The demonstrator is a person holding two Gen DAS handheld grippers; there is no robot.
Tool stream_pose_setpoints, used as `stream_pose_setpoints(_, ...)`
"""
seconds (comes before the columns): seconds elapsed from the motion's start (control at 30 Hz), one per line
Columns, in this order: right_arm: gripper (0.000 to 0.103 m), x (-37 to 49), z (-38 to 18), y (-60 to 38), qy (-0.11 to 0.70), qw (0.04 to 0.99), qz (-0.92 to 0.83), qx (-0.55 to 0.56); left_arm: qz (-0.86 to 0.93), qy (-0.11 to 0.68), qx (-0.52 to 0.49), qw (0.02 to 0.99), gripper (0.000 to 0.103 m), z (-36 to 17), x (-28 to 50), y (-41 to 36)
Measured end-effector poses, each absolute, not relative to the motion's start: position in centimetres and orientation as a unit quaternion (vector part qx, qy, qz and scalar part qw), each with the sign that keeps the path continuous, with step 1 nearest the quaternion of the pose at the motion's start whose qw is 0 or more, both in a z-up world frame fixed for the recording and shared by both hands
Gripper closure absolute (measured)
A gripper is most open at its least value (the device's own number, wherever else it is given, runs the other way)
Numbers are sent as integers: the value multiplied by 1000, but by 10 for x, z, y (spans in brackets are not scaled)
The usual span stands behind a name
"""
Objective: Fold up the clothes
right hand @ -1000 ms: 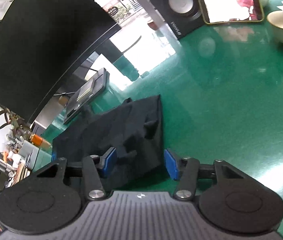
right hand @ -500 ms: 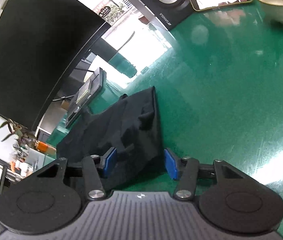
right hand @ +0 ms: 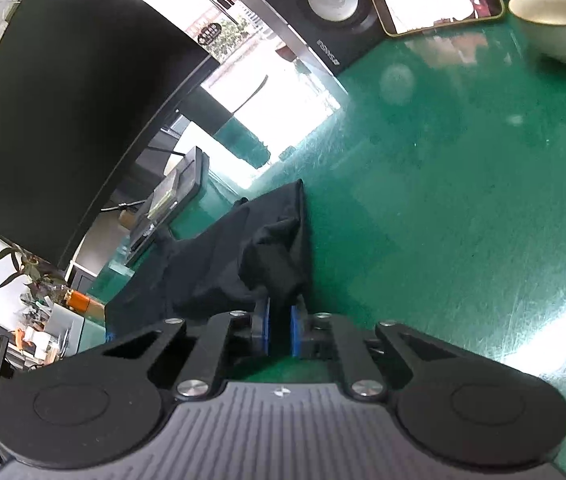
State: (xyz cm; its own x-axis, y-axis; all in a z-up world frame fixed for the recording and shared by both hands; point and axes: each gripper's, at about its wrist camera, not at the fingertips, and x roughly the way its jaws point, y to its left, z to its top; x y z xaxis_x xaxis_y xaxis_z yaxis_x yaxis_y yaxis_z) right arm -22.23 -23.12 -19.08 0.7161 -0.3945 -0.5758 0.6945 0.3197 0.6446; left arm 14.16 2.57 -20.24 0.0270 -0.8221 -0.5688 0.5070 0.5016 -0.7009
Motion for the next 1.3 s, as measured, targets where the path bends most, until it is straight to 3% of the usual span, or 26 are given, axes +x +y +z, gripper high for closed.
stream_pose_setpoints(0.33,95,-226,-141,-234,103,837,-332,421,-518,443,-226,696,101,-145,160,28)
stream_pose_setpoints(0.6,95,-229,-165,-236,142,815,-337,449,-470,531,-192,678,99,-195,158,43)
stream_pose_setpoints(0.77,85,-252,-197,-245,141,770,-333,526,-445,557,-196,673,92,-216,161,55)
stream_pose_setpoints(0.93,83,-261,-204,-254,111,756,-325,557,-441,558,-205,673,83,-222,156,62)
stream_pose_setpoints(1.17,57,-273,-214,-261,69,737,-320,592,-409,544,-261,684,76,-230,165,92)
stream_pose_setpoints(1.3,57,-270,-214,-264,69,740,-314,591,-431,547,-246,675,73,-230,160,80)
